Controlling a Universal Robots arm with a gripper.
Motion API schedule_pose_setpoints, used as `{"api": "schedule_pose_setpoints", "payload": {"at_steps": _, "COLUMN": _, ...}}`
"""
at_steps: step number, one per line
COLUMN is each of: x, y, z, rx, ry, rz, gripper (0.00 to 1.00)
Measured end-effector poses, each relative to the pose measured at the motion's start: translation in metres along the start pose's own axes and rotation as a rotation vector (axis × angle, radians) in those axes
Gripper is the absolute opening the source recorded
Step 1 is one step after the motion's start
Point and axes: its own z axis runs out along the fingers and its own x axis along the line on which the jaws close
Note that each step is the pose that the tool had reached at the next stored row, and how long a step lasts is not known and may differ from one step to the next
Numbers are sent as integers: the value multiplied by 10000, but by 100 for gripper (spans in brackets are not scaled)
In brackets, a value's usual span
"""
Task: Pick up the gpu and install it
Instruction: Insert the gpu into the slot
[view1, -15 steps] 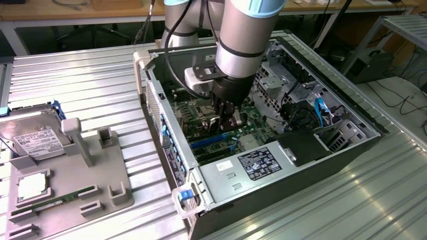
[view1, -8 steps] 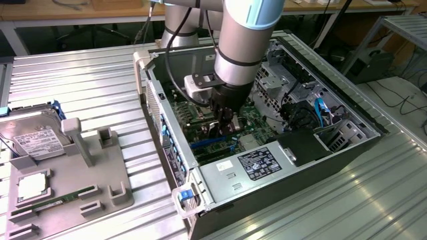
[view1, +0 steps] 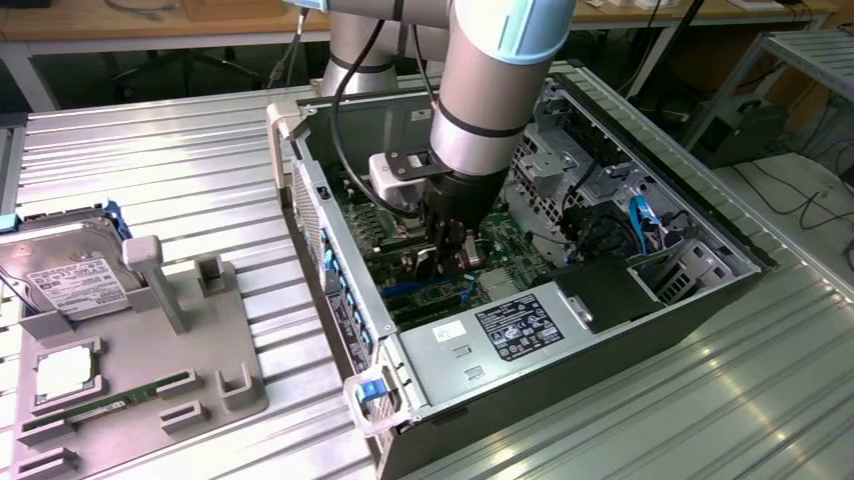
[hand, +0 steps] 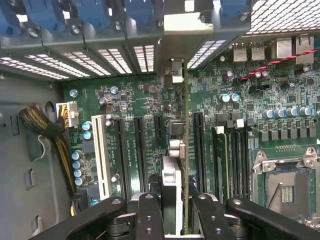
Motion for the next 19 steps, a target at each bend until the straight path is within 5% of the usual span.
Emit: {"api": "schedule_pose_setpoints", "payload": {"at_steps": 19, "x": -11, "y": 53, "z": 42, "rx": -29, "ry": -63, "rz": 1, "gripper": 28}}
